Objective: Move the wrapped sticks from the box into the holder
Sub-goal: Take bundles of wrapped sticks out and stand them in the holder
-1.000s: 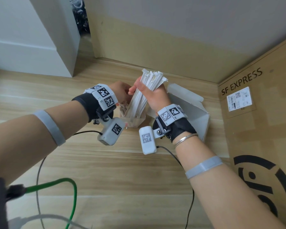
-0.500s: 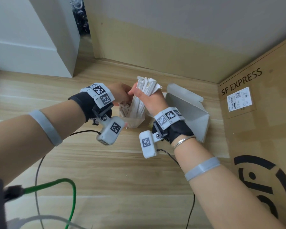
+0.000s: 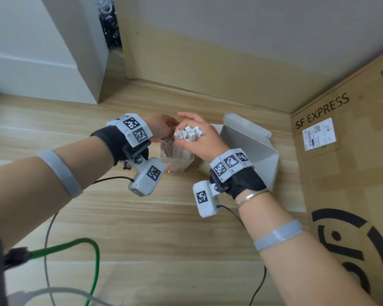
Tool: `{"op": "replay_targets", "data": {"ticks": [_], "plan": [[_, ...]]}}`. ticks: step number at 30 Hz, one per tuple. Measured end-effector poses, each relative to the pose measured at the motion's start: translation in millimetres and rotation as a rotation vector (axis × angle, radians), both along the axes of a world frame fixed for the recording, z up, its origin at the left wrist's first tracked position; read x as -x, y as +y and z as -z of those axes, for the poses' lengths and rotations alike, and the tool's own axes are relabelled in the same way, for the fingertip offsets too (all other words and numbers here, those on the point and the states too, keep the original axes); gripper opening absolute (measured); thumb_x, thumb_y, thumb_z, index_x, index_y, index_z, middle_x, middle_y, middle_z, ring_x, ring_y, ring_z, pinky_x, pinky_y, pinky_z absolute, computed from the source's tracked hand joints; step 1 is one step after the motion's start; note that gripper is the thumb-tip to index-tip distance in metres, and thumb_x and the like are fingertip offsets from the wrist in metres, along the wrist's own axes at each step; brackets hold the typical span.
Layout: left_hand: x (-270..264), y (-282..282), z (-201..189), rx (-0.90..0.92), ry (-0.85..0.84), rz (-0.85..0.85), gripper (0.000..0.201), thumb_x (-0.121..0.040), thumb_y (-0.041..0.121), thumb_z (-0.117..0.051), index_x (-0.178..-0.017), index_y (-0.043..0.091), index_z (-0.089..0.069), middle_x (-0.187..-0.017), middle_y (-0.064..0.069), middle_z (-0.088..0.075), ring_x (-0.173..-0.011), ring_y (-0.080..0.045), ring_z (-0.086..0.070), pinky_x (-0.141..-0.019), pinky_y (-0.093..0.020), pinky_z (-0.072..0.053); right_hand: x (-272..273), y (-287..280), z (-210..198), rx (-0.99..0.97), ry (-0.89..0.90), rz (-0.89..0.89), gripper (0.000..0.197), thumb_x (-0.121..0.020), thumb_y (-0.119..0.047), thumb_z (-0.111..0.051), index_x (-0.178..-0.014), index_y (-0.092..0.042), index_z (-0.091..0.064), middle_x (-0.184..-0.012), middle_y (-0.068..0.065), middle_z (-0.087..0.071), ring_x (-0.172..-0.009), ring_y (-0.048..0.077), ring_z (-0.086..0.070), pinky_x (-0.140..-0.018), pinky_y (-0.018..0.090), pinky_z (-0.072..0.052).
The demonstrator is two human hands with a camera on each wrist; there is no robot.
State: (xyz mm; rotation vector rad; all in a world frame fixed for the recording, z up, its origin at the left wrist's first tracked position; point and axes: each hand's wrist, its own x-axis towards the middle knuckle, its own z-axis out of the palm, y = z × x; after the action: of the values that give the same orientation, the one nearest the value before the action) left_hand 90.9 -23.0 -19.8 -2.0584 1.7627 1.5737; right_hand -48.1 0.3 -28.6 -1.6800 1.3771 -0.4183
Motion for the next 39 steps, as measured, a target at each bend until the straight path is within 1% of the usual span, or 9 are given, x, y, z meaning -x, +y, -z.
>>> {"op": "replay_targets", "data": {"ticks": [3, 7, 10, 13, 18, 26, 29, 33, 39], "plan": [[1.3, -0.4, 2.5, 0.014, -0.031, -0.036, 0.036, -0.093, 0.008, -0.044, -0.129, 0.009, -0.051, -0.118, -0.013, -0.062, -0.097, -0.023, -0.058, -0.080, -0.030, -0.049, -3.9, 0.4, -5.8, 0.080, -0.077, -0.024, 0.013, -0.079, -0.008, -0.068, -0.076, -0.018, -0.060, -0.122, -0.008, -0.060, -0.114, 0.008, -0.053, -0.089, 0.013, -0.035], [-1.3, -1.6, 5.8, -0.037, 0.012, -0.108, 0.040, -0.092, 0.006, -0.045, -0.130, 0.016, -0.051, -0.127, -0.011, -0.059, -0.105, -0.021, -0.055, -0.095, -0.034, -0.048, -6.0, -0.8, 11.0, 0.130, 0.245, -0.160, 0.009, -0.092, -0.020, -0.054, -0.099, -0.015, -0.059, -0.145, -0.003, -0.043, -0.143, 0.019, -0.022, -0.116, 0.031, -0.017], [-4.3, -2.0, 5.9, -0.068, 0.023, -0.133, 0.039, -0.092, 0.010, -0.047, -0.130, 0.019, -0.052, -0.130, -0.006, -0.057, -0.119, -0.023, -0.054, -0.102, -0.035, -0.047, -4.1, -0.1, 18.4, 0.065, 0.397, -0.194, 0.022, -0.094, -0.033, -0.048, -0.112, -0.021, -0.052, -0.155, -0.007, -0.024, -0.146, 0.023, -0.004, -0.117, 0.043, -0.007], [-3.0, -3.3, 7.3, -0.078, 0.058, -0.144, 0.040, -0.092, 0.007, -0.047, -0.131, 0.017, -0.051, -0.133, -0.007, -0.055, -0.114, -0.019, -0.053, -0.091, -0.030, -0.049, -2.6, -4.6, 15.2, 0.014, 0.492, -0.275, 0.036, -0.092, -0.046, -0.046, -0.122, -0.026, -0.047, -0.157, -0.008, -0.016, -0.146, 0.024, 0.000, -0.117, 0.048, -0.005], [1.8, -1.6, 5.1, -0.060, 0.018, -0.115, 0.038, -0.094, 0.014, -0.043, -0.132, 0.017, -0.051, -0.128, -0.010, -0.059, -0.111, -0.023, -0.057, -0.095, -0.031, -0.047, -3.4, -11.3, 12.1, 0.093, 0.263, -0.115, 0.039, -0.099, -0.036, -0.035, -0.113, -0.014, -0.065, -0.141, -0.001, -0.048, -0.136, 0.020, -0.033, -0.115, 0.039, -0.023], [5.8, 2.7, 1.0, -0.121, 0.196, -0.176, 0.035, -0.100, 0.021, -0.028, -0.122, 0.005, -0.051, -0.122, -0.010, -0.055, -0.110, -0.024, -0.052, -0.084, -0.026, -0.043, -10.9, 6.8, 35.5, 0.204, 0.624, -0.184, 0.044, -0.095, -0.022, -0.039, -0.138, -0.016, -0.034, -0.143, 0.005, -0.033, -0.131, 0.028, -0.032, -0.106, 0.043, -0.036], [6.3, 3.9, 4.9, -0.103, 0.169, -0.132, 0.041, -0.099, 0.027, -0.029, -0.137, 0.014, -0.041, -0.137, -0.010, -0.048, -0.125, -0.027, -0.046, -0.102, -0.036, -0.039, -8.3, -1.1, 27.1, 0.070, 0.531, -0.175, 0.045, -0.095, -0.024, -0.040, -0.140, -0.022, -0.035, -0.144, 0.004, -0.034, -0.132, 0.027, -0.032, -0.108, 0.041, -0.034], [0.0, 5.0, 9.2, -0.152, 0.124, -0.145, 0.057, -0.091, 0.054, -0.041, -0.140, 0.026, -0.036, -0.137, -0.008, -0.048, -0.125, -0.026, -0.045, -0.095, -0.040, -0.042, 3.4, -11.7, 11.6, -0.067, 0.163, 0.052, 0.022, -0.094, -0.024, -0.048, -0.110, -0.022, -0.062, -0.115, 0.004, -0.064, -0.091, 0.018, -0.060, -0.076, 0.028, -0.047], [-6.4, 0.5, 14.3, -0.105, -0.044, 0.075, 0.069, -0.080, 0.047, -0.063, -0.139, 0.019, -0.039, -0.126, -0.006, -0.058, -0.111, -0.025, -0.061, -0.098, -0.037, -0.050, 8.6, -13.2, 17.2, -0.014, 0.150, 0.152, 0.015, -0.083, -0.014, -0.066, -0.082, -0.020, -0.052, -0.100, -0.004, -0.064, -0.095, 0.012, -0.057, -0.080, 0.025, -0.042]]}}
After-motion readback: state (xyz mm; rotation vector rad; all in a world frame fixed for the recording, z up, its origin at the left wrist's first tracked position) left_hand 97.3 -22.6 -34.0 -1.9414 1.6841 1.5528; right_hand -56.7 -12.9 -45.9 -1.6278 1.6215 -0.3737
